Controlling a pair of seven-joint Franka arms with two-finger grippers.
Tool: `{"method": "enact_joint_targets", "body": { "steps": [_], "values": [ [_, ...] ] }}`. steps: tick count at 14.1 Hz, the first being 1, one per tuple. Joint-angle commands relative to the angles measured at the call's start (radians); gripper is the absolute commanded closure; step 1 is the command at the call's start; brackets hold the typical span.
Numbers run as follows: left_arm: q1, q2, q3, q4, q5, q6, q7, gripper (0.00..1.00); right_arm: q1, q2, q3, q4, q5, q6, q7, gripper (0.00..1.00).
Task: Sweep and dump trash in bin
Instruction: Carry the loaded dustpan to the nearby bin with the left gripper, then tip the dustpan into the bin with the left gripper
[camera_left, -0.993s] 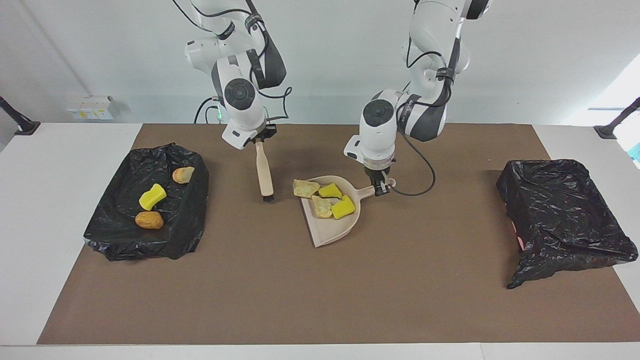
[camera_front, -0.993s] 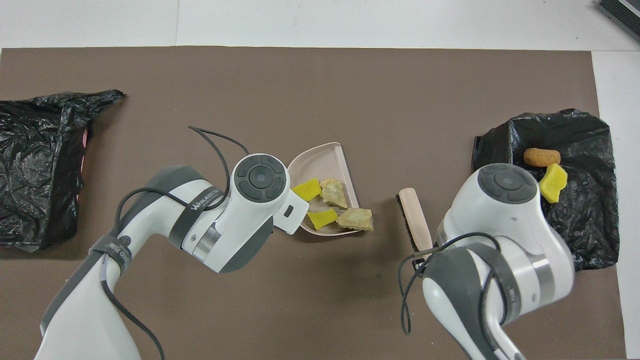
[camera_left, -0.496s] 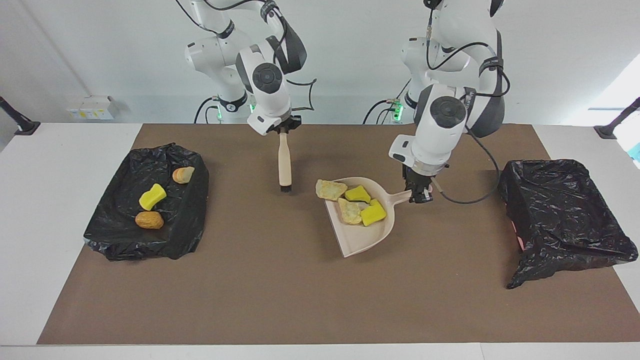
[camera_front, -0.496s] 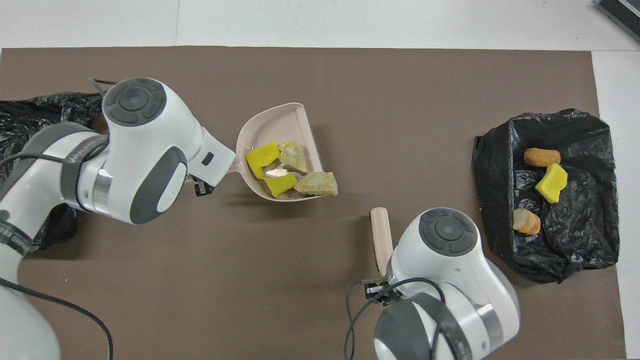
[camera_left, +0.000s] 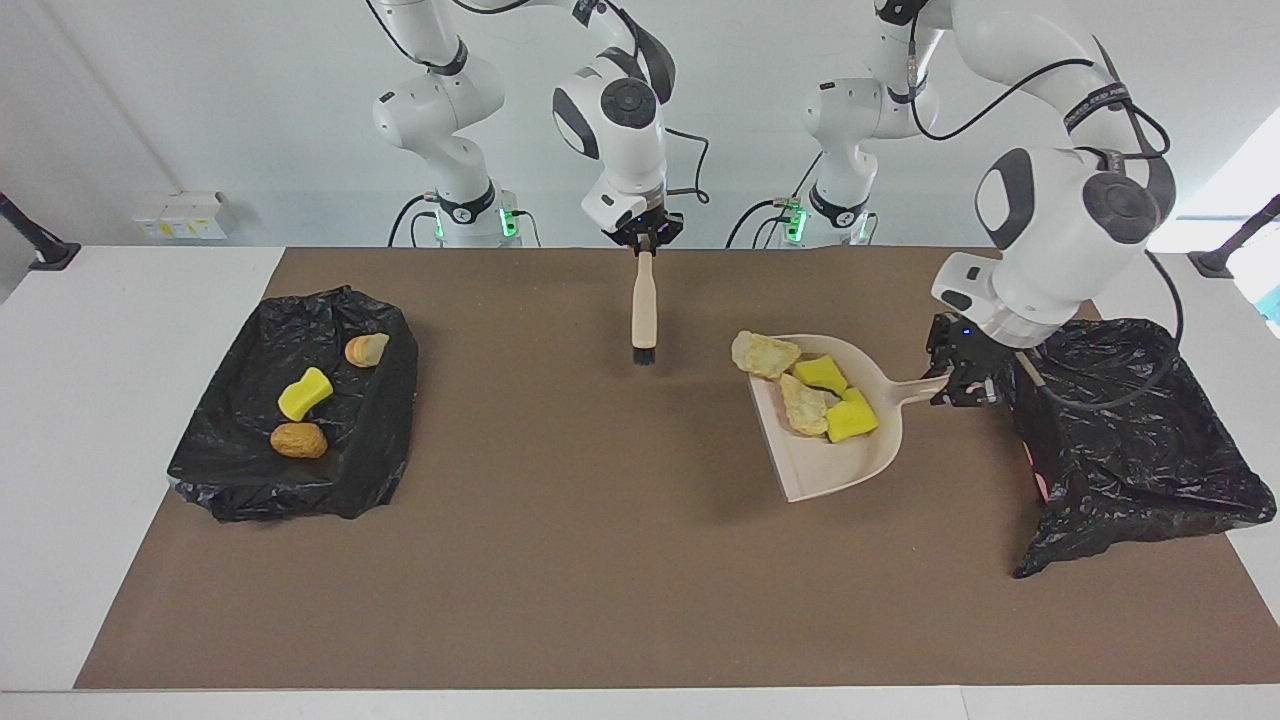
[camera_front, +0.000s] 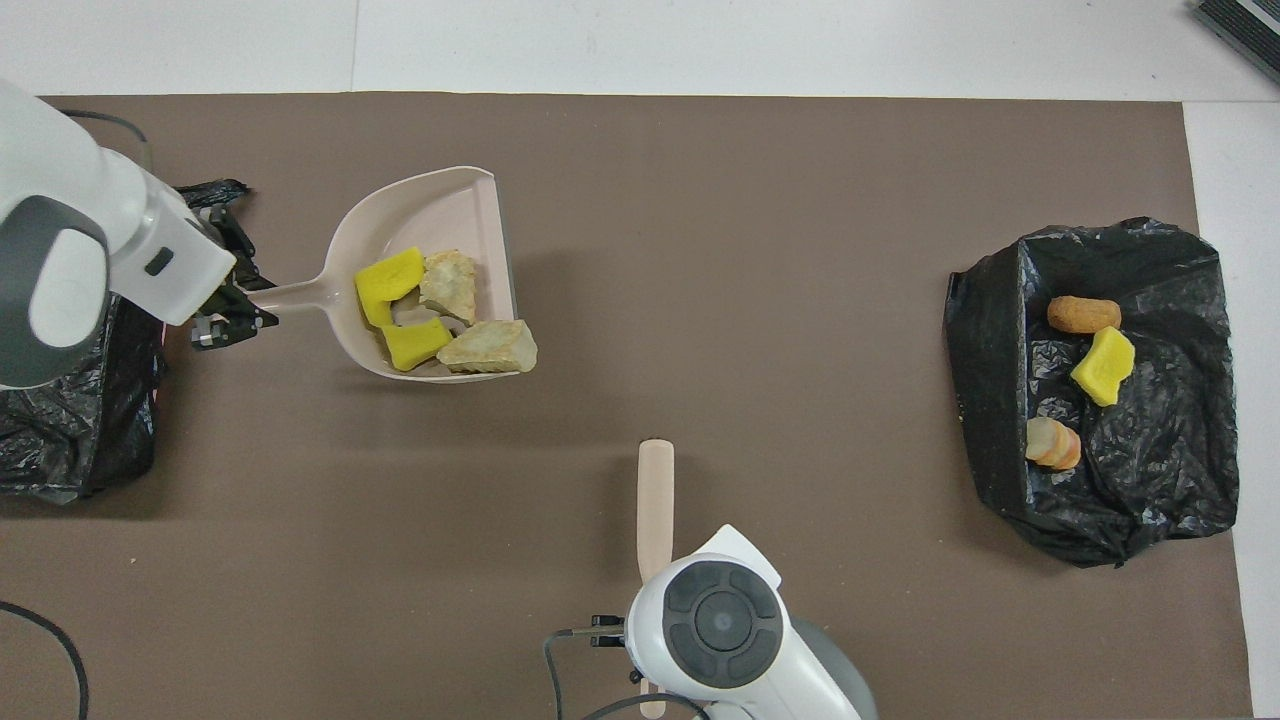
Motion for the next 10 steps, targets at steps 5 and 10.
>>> {"method": "enact_joint_targets", "body": {
  "steps": [5,10],
  "values": [
    [0.218,-0.031,-0.015,0.031,-0.148,-0.063,0.261,1.00,0.043,0.068,-0.006,-0.006,0.005,0.029,0.010,1.00],
    [0.266,-0.037,-0.003,0.065,-0.099,-0.089,0.355,1.00,0.026,0.076,-0.006,-0.016,0.006,0.041,-0.053,1.00]
  ]
}}
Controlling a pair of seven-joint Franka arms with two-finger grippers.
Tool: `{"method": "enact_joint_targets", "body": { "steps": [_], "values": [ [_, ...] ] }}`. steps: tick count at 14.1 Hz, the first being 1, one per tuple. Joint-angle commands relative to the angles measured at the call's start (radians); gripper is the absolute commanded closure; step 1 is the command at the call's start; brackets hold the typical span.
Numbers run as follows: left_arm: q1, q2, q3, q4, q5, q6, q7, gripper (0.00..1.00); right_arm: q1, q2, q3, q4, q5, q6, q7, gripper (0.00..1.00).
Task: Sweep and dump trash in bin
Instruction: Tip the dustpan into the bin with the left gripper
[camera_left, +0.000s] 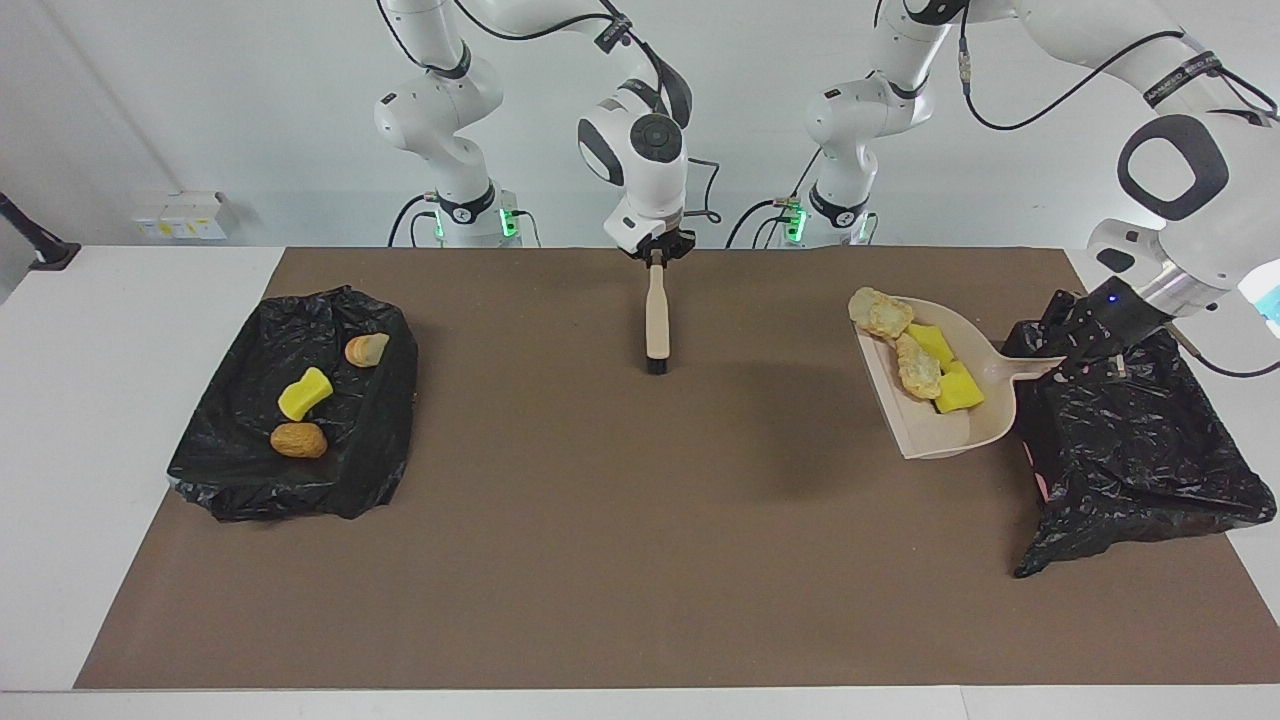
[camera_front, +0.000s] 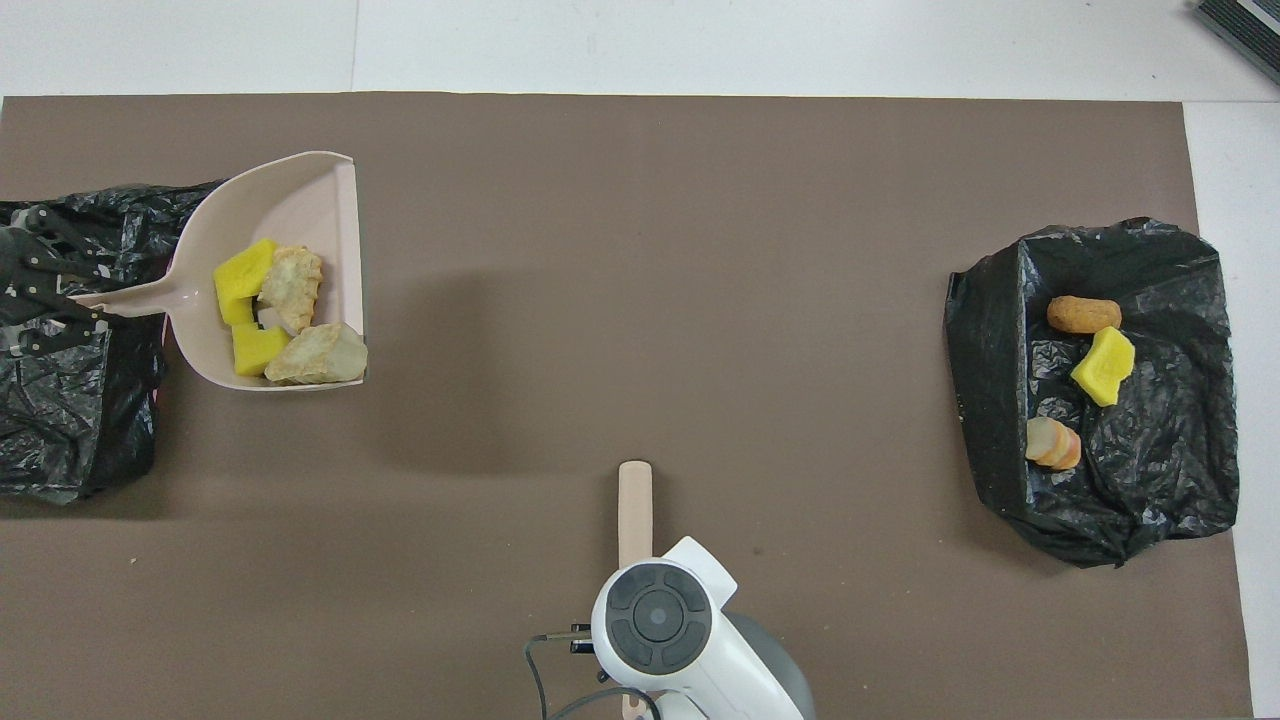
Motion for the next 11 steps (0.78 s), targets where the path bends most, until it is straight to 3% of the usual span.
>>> {"method": "enact_joint_targets", "body": {
  "steps": [1,2,3,5,6,8,11],
  "values": [
    [0.059,-0.010,0.000,0.021,0.024,-0.022,0.097,1.00,-0.015,-0.011,0.001,-0.016,0.006,0.010,-0.043,1.00],
    [0.070,-0.010,0.000,0.021,0.049,-0.021,0.118,1.00,-0.020,-0.007,0.001,-0.016,0.006,0.011,-0.043,1.00],
    [0.082,-0.008,-0.003,0.033,0.087,-0.015,0.125,1.00,-0.029,-0.006,0.003,-0.015,0.008,0.011,-0.043,0.83],
    [0.122,0.006,-0.006,0.071,0.184,-0.007,0.140,1.00,-0.031,0.000,0.001,-0.006,0.008,0.008,-0.042,0.17],
    [0.163,0.019,-0.006,0.087,0.204,0.005,0.172,1.00,-0.031,0.003,-0.002,0.000,0.004,0.014,-0.045,0.00],
    [0.217,0.053,-0.006,0.131,0.242,0.042,0.246,1.00,-0.070,0.002,-0.006,0.054,0.001,0.011,-0.058,0.00],
    [0.223,0.096,-0.006,0.203,0.415,0.085,0.252,1.00,-0.159,-0.017,-0.008,0.105,-0.080,0.001,-0.098,0.00]
  ]
}}
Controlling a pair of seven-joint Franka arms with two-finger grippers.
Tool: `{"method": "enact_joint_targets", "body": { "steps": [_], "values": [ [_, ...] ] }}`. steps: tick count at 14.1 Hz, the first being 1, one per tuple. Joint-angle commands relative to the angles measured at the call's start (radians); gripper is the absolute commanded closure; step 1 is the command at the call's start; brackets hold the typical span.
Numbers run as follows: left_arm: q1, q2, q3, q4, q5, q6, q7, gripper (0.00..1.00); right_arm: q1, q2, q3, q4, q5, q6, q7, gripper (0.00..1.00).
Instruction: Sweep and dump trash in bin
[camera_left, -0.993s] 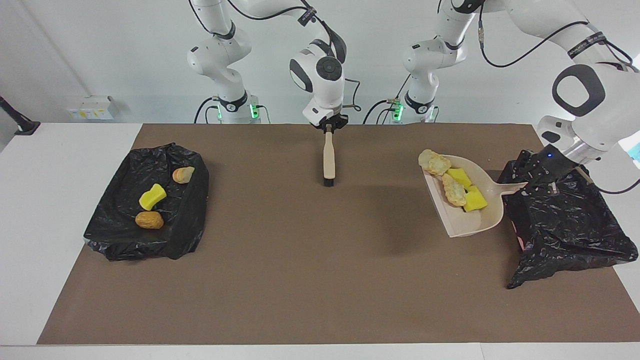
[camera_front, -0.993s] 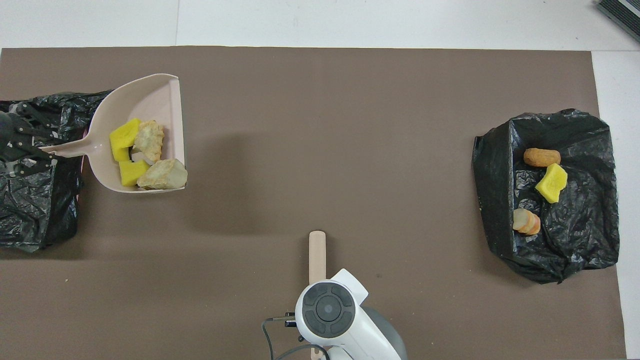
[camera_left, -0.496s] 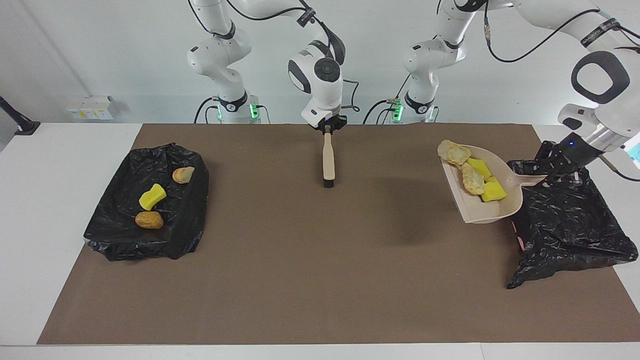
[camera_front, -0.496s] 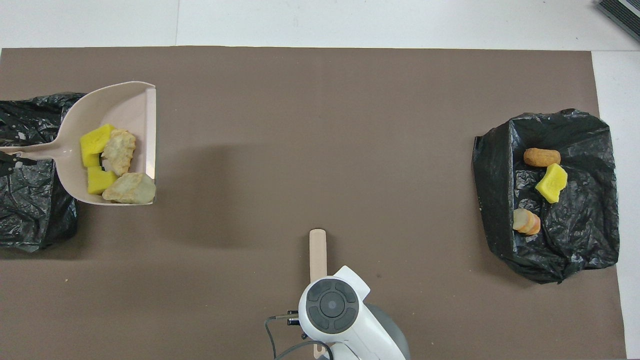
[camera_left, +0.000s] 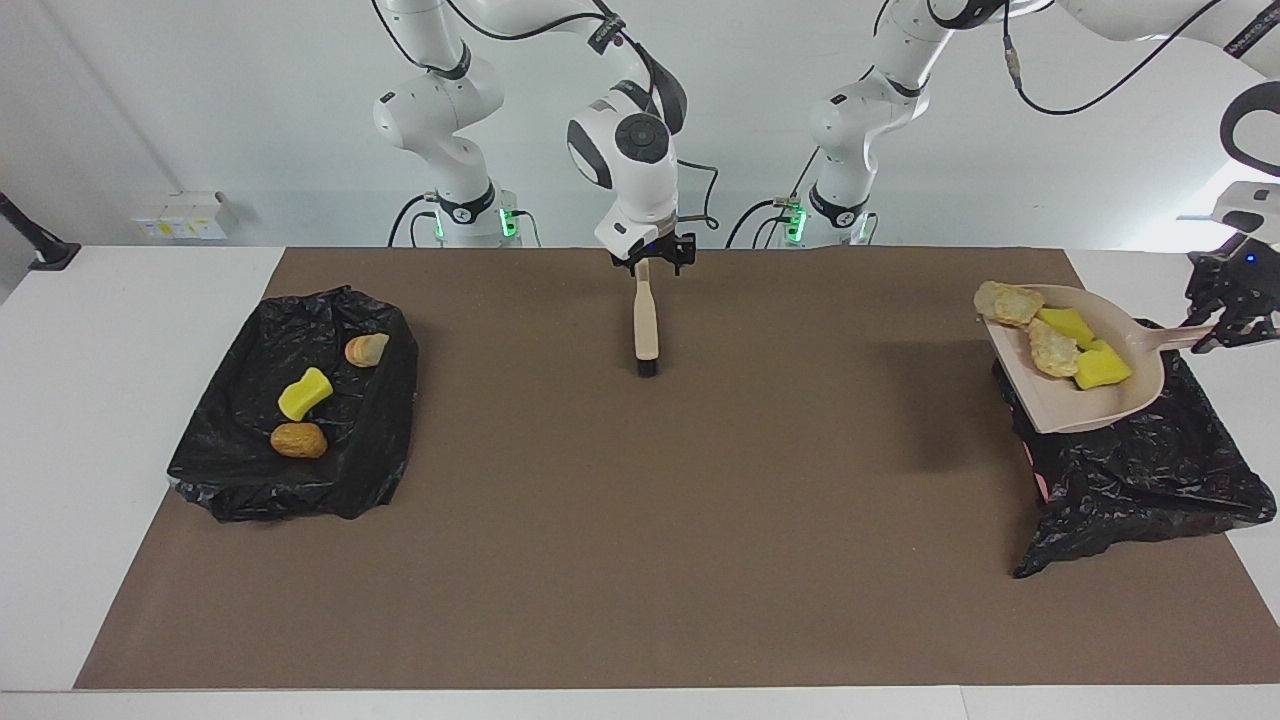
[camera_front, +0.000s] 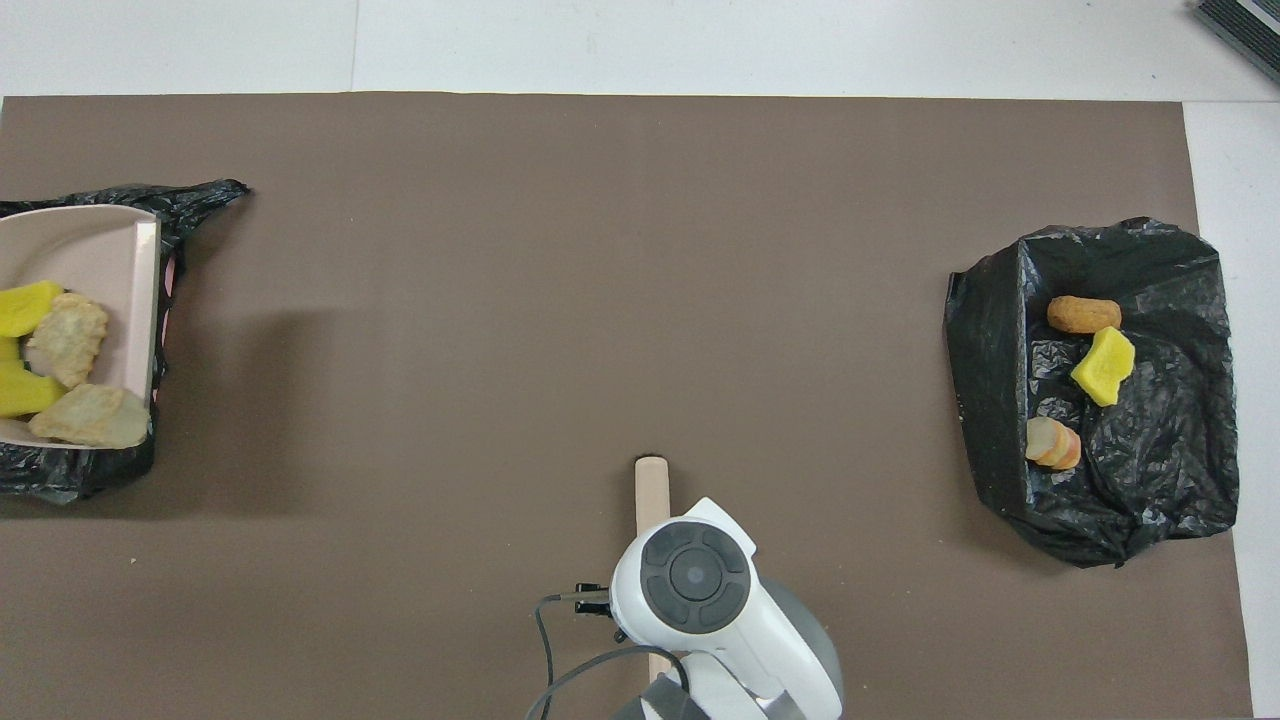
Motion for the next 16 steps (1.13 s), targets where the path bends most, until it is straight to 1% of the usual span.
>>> {"method": "enact_joint_targets", "body": {
  "steps": [1,3,5,6,7,9,12,13,16],
  "values": [
    [0.006,0.050,-0.010,0.082,0.105,0.061,0.013,1.00,-0.097,-0.015,0.002,0.060,-0.075,-0.011,-0.055,0.00],
    [0.023,0.051,0.003,0.076,0.163,0.147,0.012,1.00,-0.166,-0.018,0.000,0.107,-0.131,-0.016,-0.059,0.00],
    [0.014,0.047,0.003,0.050,0.307,0.228,0.001,1.00,-0.215,-0.018,0.000,0.150,-0.184,-0.031,-0.058,0.00],
    [0.012,0.036,0.004,0.021,0.339,0.247,-0.011,1.00,-0.249,-0.020,-0.001,0.172,-0.201,-0.044,-0.058,0.00],
    [0.009,0.031,0.004,0.015,0.372,0.247,-0.040,1.00,-0.288,-0.021,-0.003,0.199,-0.205,-0.063,-0.061,0.00],
    [0.000,0.016,0.004,-0.013,0.505,0.248,-0.113,1.00,-0.359,-0.024,-0.001,0.270,-0.205,-0.137,-0.088,0.00],
    [-0.046,-0.059,0.003,-0.137,0.736,0.254,-0.296,1.00,-0.439,-0.027,-0.003,0.362,-0.207,-0.235,-0.205,0.00],
    [-0.072,-0.080,0.003,-0.171,0.821,0.254,-0.337,1.00,-0.466,-0.027,-0.003,0.392,-0.207,-0.257,-0.225,0.00],
    [-0.121,-0.108,0.003,-0.206,0.976,0.228,-0.414,1.00,-0.539,-0.053,-0.003,0.434,-0.202,-0.286,-0.245,0.00]
  ]
}}
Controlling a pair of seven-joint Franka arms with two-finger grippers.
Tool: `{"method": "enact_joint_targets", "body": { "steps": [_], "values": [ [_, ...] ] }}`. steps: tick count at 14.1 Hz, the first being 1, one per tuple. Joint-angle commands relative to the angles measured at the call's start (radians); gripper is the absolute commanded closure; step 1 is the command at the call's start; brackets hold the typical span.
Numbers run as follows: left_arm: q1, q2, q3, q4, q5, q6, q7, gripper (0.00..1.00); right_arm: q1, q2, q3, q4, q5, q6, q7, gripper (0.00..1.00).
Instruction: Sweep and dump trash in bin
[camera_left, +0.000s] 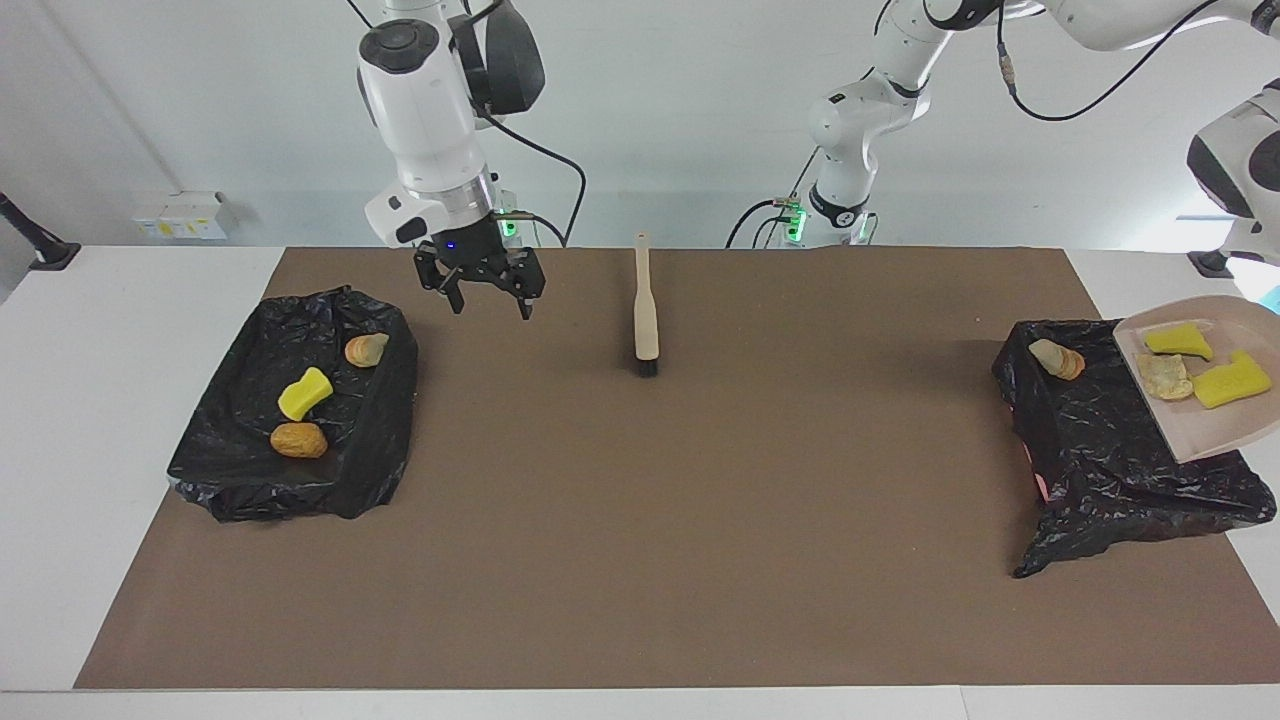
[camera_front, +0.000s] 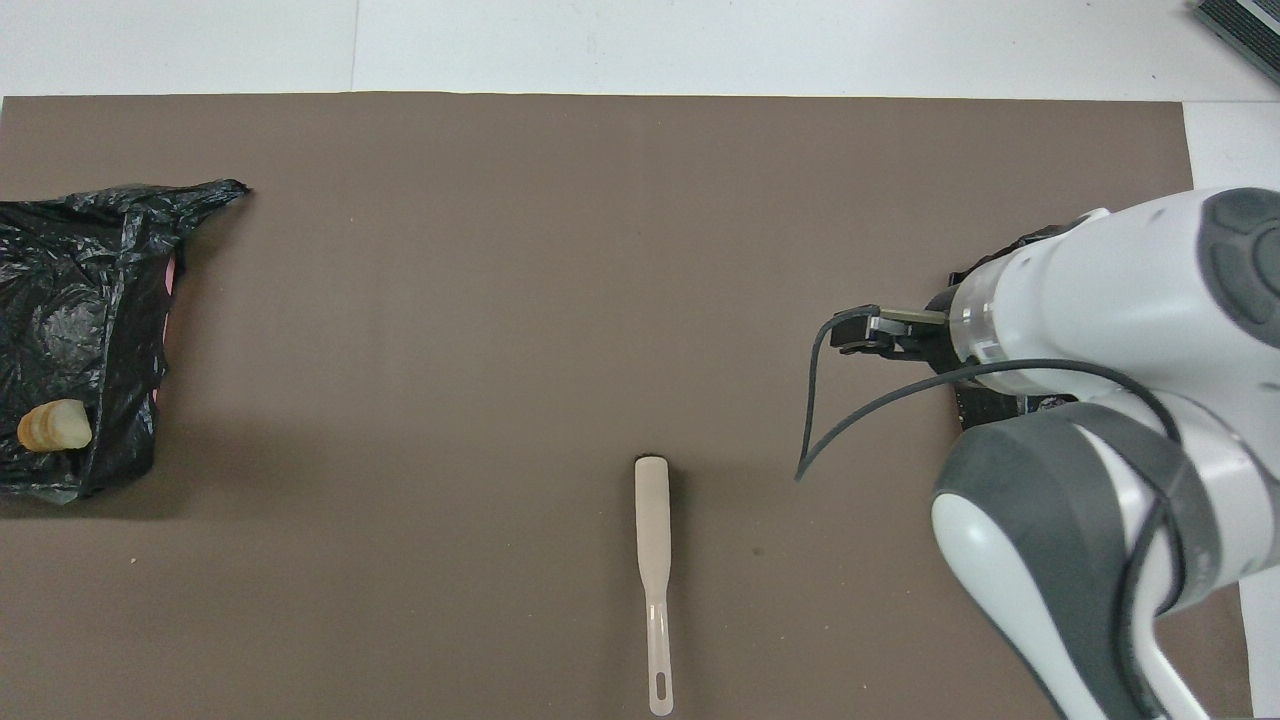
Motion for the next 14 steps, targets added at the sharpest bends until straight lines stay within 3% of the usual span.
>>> {"method": "enact_joint_targets", "body": {
  "steps": [1,4,7,10,14],
  "values": [
    [-0.045,-0.066,0.014,-0.075,0.151,-0.021,-0.087,1.00,-0.060,-0.031,0.012,0.026,-0.006,-0.034,-0.020,0.00],
    [-0.085,-0.069,0.014,-0.076,0.254,-0.078,-0.118,1.00,-0.093,-0.068,-0.014,0.034,-0.001,-0.055,-0.022,0.00],
    [-0.121,-0.080,0.014,-0.082,0.336,-0.133,-0.145,1.00,-0.093,-0.080,-0.076,0.100,-0.015,-0.184,-0.023,0.00],
    [-0.159,-0.092,0.014,-0.079,0.339,-0.177,-0.161,1.00,-0.093,-0.098,-0.158,0.146,-0.027,-0.293,-0.070,0.00],
    [-0.246,-0.105,0.003,-0.067,0.270,-0.286,-0.277,1.00,-0.096,-0.134,-0.245,0.138,-0.065,-0.362,-0.343,0.00]
  ]
}}
